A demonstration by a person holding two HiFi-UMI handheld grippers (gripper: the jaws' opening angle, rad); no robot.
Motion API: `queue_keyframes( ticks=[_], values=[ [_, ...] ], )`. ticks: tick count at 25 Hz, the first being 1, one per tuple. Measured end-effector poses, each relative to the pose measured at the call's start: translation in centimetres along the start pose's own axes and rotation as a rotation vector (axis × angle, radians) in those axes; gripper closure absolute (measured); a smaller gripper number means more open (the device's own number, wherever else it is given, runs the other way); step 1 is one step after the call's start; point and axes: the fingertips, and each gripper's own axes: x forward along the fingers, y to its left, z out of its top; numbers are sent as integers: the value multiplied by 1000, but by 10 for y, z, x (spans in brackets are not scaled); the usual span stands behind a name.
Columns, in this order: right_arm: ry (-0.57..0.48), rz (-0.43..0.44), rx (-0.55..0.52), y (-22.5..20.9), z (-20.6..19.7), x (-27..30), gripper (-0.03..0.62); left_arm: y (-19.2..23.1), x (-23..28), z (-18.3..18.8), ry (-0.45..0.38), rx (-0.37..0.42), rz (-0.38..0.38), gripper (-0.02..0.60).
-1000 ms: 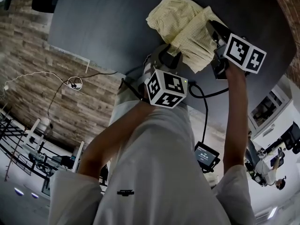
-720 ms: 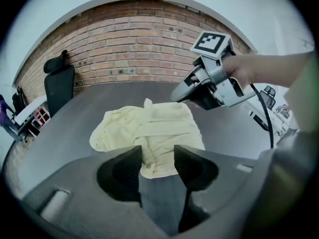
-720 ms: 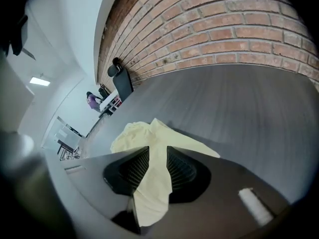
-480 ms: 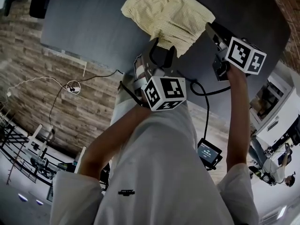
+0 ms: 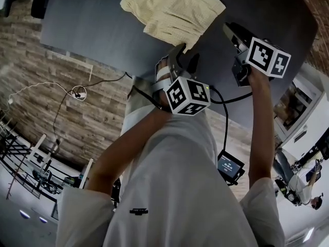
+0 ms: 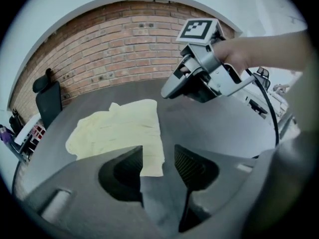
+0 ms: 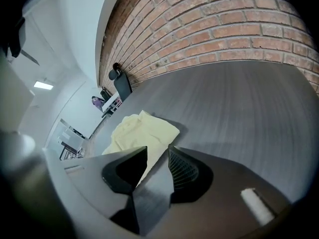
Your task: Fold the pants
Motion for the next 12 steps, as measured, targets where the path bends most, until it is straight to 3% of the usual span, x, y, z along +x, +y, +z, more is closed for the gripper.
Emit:
queue_keyframes(
  ticks=[2, 7, 10, 12],
  values=[
    [11, 10, -3, -4, -3, 2, 450, -7, 15, -7, 38, -5, -20, 377],
    [46, 37, -5, -12, -7, 17, 426, 0, 42, -25, 106, 12, 21, 376],
    [45, 78, 47, -15, -2, 27, 398, 5, 51, -28, 101, -31, 25, 376],
    [39, 129, 101, -13, 2, 33, 377, 4, 52, -29, 116, -9, 33, 376]
  ],
)
